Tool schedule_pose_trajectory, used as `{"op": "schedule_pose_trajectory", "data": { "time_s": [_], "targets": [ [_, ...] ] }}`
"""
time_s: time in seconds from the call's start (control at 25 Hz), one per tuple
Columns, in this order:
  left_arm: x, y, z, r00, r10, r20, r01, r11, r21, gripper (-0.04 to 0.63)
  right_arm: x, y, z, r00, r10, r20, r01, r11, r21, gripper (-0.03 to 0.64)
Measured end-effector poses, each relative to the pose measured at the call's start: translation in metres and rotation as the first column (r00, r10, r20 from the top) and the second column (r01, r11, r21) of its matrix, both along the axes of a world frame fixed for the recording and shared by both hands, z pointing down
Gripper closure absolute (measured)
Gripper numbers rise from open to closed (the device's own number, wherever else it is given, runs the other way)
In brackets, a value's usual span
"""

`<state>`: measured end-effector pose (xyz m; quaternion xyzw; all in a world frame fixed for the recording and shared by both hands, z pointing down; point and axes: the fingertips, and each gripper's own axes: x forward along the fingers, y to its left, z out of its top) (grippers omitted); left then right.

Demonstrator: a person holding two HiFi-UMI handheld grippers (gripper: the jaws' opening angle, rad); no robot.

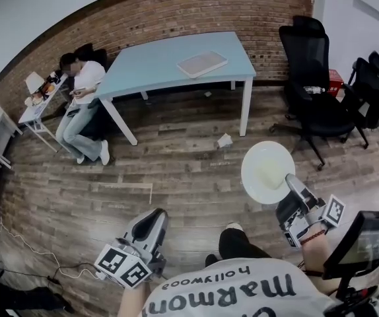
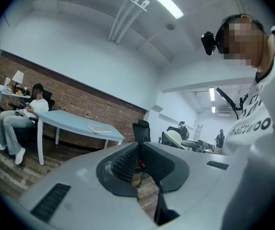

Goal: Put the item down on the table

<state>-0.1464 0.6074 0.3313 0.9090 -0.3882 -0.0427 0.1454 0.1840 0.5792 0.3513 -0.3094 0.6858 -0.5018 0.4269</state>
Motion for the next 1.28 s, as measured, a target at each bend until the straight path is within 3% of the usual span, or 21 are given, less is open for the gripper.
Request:
{"op": "schedule_pose_trajectory", "data": {
  "time_s": [0.24,0.44,0.68,0.92,1.28],
  "targets": [
    [-0.012,-0.03,0.022,0.999,-0.026,-0.033,0.023,0.997,-0.074,0.558,-0.008,-0.034,0.008,1.0,-0.014,-0.004,0.014,1.0,-0.027,0.594],
    [-0.017,-0.077,0.017,0.998,-0.049,-0.041,0.047,0.998,-0.052,0.558,-0.008,-0.091,0.011,1.0,-0.02,0.003,0.02,1.0,-0.024,0.594],
    [-0.023,-0.141,0.03,0.997,-0.076,-0.001,0.075,0.993,-0.092,0.558,-0.005,-0.169,0.012,0.999,-0.037,-0.006,0.037,0.999,-0.027,0.594],
    [-0.002,-0.229,0.027,0.997,-0.079,-0.018,0.076,0.991,-0.113,0.558,0.012,-0.252,0.012,0.999,-0.052,-0.004,0.052,0.998,-0.041,0.594],
    [0.017,-0.306,0.03,0.995,-0.094,-0.034,0.09,0.991,-0.103,0.558,0.025,-0.331,0.021,0.996,-0.082,-0.025,0.081,0.996,-0.026,0.594]
  ]
}}
